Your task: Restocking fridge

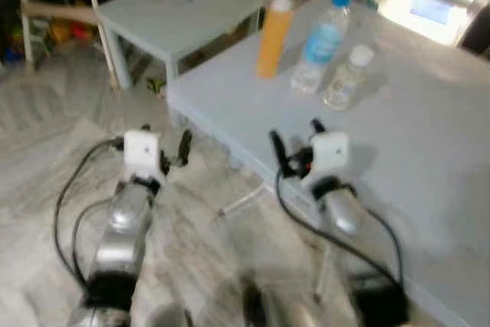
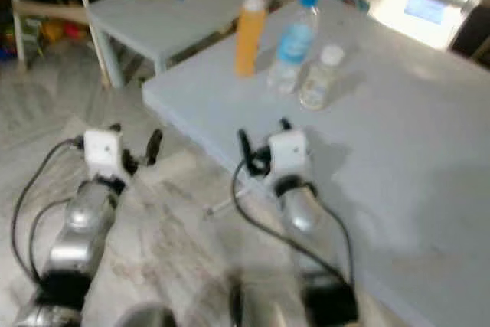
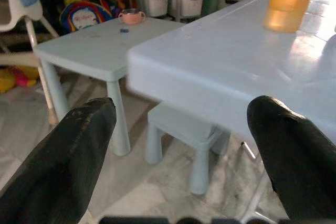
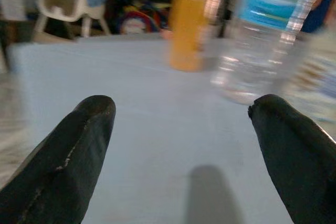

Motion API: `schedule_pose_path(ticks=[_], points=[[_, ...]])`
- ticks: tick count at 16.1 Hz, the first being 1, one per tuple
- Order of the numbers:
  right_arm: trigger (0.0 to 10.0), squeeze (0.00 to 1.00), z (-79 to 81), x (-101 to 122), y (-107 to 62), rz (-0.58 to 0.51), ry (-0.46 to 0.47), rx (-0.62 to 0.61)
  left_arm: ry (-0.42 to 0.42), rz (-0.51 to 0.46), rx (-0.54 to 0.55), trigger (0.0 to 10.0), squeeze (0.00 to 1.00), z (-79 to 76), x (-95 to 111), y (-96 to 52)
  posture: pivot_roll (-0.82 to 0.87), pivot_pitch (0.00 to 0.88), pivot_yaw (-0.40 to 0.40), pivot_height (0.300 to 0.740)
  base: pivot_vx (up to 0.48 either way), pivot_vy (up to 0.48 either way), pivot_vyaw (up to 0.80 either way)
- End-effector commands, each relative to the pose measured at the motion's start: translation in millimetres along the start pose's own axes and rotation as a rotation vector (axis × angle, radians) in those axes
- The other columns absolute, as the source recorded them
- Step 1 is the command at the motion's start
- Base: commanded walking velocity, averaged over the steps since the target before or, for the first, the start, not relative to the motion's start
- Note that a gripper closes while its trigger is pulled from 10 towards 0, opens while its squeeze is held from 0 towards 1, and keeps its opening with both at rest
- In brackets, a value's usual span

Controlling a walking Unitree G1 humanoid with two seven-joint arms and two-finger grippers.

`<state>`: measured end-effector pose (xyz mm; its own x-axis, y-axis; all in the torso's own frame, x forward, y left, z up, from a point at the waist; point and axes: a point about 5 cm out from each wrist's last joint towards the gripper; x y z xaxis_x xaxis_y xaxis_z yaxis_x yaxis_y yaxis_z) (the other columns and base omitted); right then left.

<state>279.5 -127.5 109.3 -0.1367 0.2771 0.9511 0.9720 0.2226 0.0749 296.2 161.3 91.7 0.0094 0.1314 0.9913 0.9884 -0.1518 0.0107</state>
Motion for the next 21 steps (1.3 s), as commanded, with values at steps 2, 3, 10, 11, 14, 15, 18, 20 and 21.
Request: schedule_pose_path(ticks=[2, 3, 10, 11, 14, 15, 18, 20, 21], points=[[10.0, 0.0, -21.8, 6.7, -4.3, -0.017, 0.002, -0.119, 0.047, -0.045, 0.09, 10.0, 0.0, 33.3, 18.4, -12.3, 0.02, 0.076, -0.019, 0.74, 0.0, 0.0, 0.0], [10.0, 0.0, -25.8, 5.3, -7.1, -0.009, 0.006, -0.143, 0.059, -0.048, 0.096, 10.0, 0.0, 38.1, 20.9, -15.8, 0.02, 0.084, -0.011, 0.74, 0.0, 0.0, 0.0], [10.0, 0.0, -44.2, -11.6, -60.0, 0.088, -0.043, -0.311, 0.08, 0.064, 0.053, 10.0, 0.0, 33.4, -4.4, -49.4, -0.07, 0.068, 0.086, 0.74, 0.0, 0.0, 0.0], [10.0, 0.0, -45.5, -10.9, -63.4, 0.094, -0.019, -0.353, 0.09, 0.069, 0.016, 10.0, 0.0, 29.9, -4.7, -45.6, -0.08, 0.054, 0.094, 0.74, 0.0, 0.0, 0.0], [10.0, 0.0, -46.6, -5.9, -59.4, 0.081, -0.057, -0.337, 0.081, 0.06, 0.019, 10.0, 0.0, 30.7, -2.7, -33.1, -0.12, 0.0, 0.106, 0.74, 0.0, 0.0, 0.0], [10.0, 0.0, -50.7, -1.2, -55.6, 0.069, -0.106, -0.357, 0.074, 0.052, 0.009, 10.0, 0.0, 27.4, -2.0, -28.3, -0.13, 0.0, 0.109, 0.74, 0.0, 0.0, 0.0], [10.0, 0.0, -42.8, -4.1, -48.0, 0.079, -0.054, -0.238, 0.084, 0.059, 0.018, 10.0, 0.0, 26.3, -3.8, -18.6, -0.14, 0.0, 0.116, 0.74, 0.0, 0.0, 0.0], [10.0, 0.0, -33.6, -3.5, -49.4, 0.074, -0.062, -0.145, 0.096, 0.069, 0.047, 10.0, 0.0, 31.5, -8.1, -19.9, -0.13, 0.0, 0.091, 0.74, 0.0, 0.0, 0.0], [10.0, 0.0, -28.4, -4.5, -50.5, 0.078, -0.069, -0.083, 0.11, 0.065, 0.058, 10.0, 0.0, 32.0, -10.3, -23.1, -0.11, 0.0, 0.051, 0.74, 0.0, 0.0, 0.0]])
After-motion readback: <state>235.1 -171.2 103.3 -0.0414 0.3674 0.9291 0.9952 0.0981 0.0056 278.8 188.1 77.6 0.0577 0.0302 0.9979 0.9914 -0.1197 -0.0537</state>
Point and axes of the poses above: a point about 5 cm out from each wrist's last joint towards the gripper, its own y axis pointing out of the wrist towards the gripper, its own x axis along the axis of the wrist's last joint, z = x × y, and after that the axes turned 12 degrees about -y, right-handed
